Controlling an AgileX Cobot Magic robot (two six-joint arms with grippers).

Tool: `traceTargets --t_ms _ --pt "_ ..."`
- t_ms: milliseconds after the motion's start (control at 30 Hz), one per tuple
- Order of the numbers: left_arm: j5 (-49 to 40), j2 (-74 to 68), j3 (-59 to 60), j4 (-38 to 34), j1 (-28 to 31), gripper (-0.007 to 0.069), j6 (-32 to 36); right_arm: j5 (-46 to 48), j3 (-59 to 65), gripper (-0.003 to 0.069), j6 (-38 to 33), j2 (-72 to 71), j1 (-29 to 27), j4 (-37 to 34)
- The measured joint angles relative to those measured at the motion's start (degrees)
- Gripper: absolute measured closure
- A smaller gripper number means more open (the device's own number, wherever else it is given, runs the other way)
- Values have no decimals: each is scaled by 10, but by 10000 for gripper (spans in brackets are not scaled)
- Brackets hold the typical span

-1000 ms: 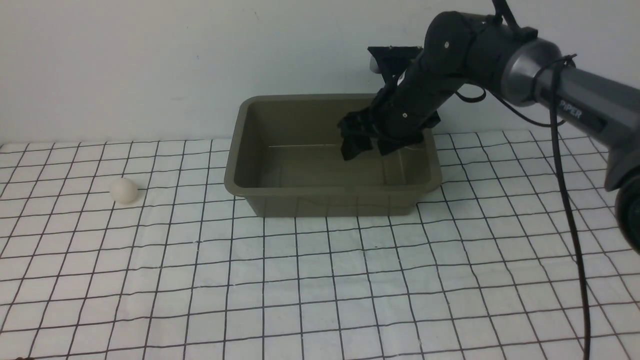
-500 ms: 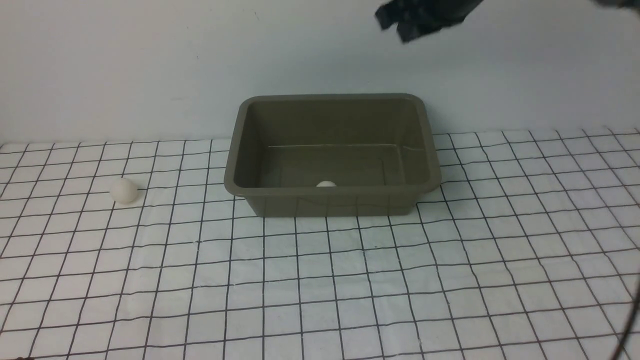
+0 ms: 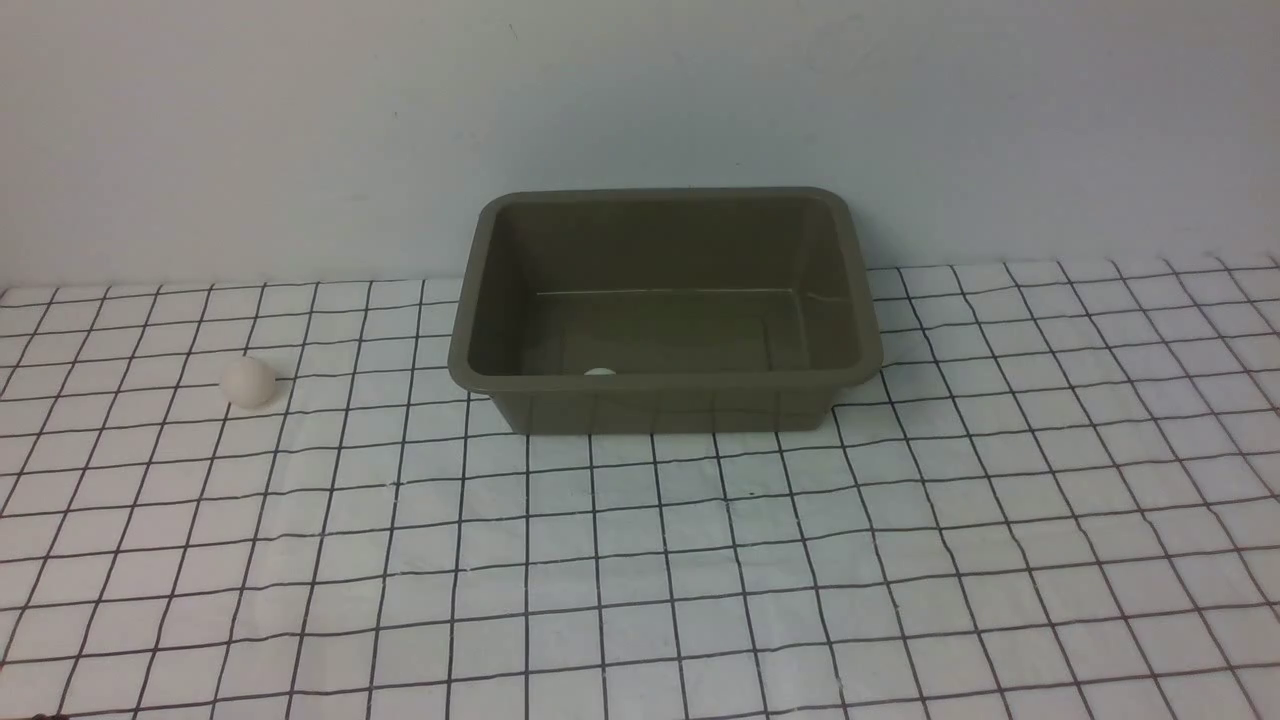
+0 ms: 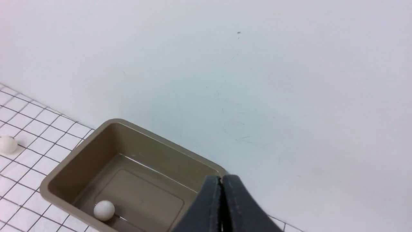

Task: Put the table tennis balls into the box on the white checkered tablecloth.
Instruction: 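Reach for and grasp a ping pong ball on the table beside the basket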

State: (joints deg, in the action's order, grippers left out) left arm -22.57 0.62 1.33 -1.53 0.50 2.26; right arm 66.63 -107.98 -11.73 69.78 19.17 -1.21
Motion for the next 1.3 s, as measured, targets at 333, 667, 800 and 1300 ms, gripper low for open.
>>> traceTargets --t_ms 333,667,800,1300 --pt "0 0 0 0 0 629 0 -344 685 675 100 -481 0 113" --pt "0 0 0 0 0 629 0 -310 862 676 233 -657 0 177" --pt "0 0 0 0 0 629 0 -330 863 676 237 -659 0 181" --pt "0 0 0 0 0 629 0 -344 863 676 239 -659 0 182"
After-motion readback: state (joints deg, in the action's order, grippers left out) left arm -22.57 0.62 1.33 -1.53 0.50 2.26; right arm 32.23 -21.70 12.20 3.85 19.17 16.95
